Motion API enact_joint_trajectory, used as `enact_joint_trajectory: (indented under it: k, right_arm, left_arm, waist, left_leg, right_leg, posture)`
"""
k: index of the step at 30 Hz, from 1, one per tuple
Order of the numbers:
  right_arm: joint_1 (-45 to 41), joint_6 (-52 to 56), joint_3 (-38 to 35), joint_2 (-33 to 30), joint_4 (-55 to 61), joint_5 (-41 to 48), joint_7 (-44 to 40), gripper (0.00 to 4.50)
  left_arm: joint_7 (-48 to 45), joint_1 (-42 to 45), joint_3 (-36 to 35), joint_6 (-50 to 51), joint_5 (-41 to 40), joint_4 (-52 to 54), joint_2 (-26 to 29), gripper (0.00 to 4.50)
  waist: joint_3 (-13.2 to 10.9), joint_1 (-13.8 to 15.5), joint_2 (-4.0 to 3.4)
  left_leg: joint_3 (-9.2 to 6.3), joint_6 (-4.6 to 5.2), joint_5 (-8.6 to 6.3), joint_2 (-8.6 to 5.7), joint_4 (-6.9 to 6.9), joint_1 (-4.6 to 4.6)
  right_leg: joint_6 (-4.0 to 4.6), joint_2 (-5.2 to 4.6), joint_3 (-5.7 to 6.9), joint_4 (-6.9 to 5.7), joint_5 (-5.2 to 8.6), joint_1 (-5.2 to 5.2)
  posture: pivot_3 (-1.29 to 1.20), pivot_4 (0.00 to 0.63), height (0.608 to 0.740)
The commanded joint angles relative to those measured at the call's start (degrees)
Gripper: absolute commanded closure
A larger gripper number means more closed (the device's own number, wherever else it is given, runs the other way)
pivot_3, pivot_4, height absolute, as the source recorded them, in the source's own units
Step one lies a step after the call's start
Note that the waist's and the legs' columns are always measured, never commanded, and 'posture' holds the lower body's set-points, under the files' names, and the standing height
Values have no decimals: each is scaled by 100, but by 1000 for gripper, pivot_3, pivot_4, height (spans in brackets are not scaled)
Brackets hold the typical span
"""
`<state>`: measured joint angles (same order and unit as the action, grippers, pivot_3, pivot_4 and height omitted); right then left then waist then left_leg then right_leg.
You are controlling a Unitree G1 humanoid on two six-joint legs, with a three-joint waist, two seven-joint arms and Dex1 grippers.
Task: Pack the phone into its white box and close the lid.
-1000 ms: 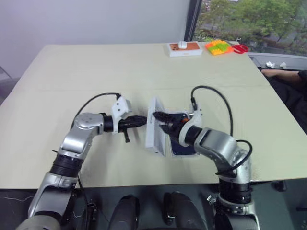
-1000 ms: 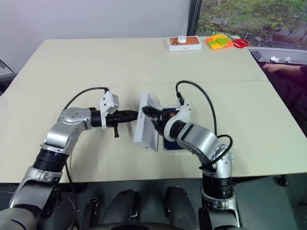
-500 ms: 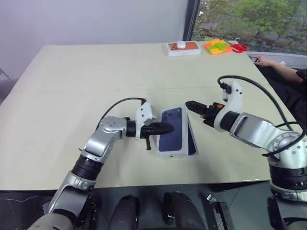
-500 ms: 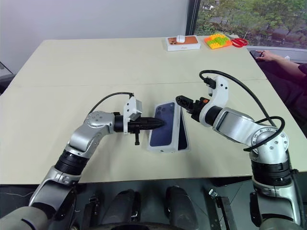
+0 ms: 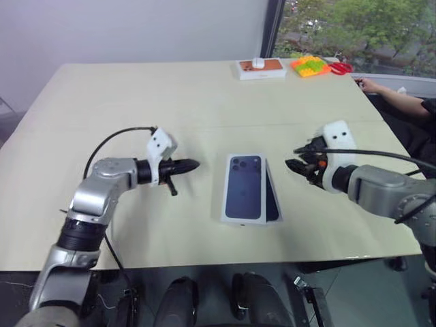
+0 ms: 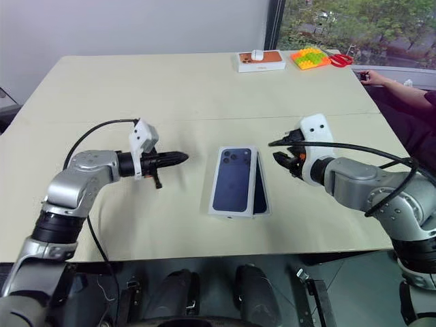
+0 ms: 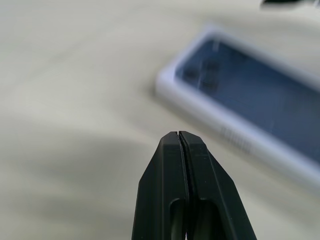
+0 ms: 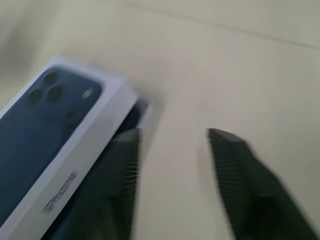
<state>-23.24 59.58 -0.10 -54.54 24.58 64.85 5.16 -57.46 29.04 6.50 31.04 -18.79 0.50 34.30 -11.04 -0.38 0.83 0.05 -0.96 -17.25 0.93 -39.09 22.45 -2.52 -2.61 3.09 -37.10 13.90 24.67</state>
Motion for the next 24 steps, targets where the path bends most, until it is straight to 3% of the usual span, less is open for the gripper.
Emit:
enact_joint_trajectory:
  k: [1,4,12,24]
  right_arm:
    - [-41,146,235,-221,432,-562,-553,4365]
    - [-18,322,530,-249,646,-1008,-765,4447]
    - [-20,825,503,219,823,-1345,-990,4447]
    - [-147,1250,441,695,993,-1875,-1288,4447]
  left_arm:
    - [-102,62,329,52,121,275,3,4500]
    - [-78,118,572,192,113,366,-185,4500]
    - [-130,98,1114,142,315,508,-426,4500]
    - [35,294,1236,29,394,417,-1033,4500]
  waist:
    - [-1,61,1]
    - [-1,122,2]
    - [-1,100,3]
    - [-1,110,3]
  left_leg:
    - [0,0,0,-1,-2,2]
    - [0,0,0,-3,-7,3]
    - [-1,0,0,1,-5,0]
    - [-4,0,0,-2,-7,1]
  right_leg:
    - [0,-2,0,0,0,0]
    - [0,-5,0,3,0,-2]
    - [1,3,0,-1,0,-1]
    - [1,1,3,-3,0,-1]
  posture:
    - [0,150,740]
    - [0,150,740]
    - [0,150,740]
    - [0,150,740]
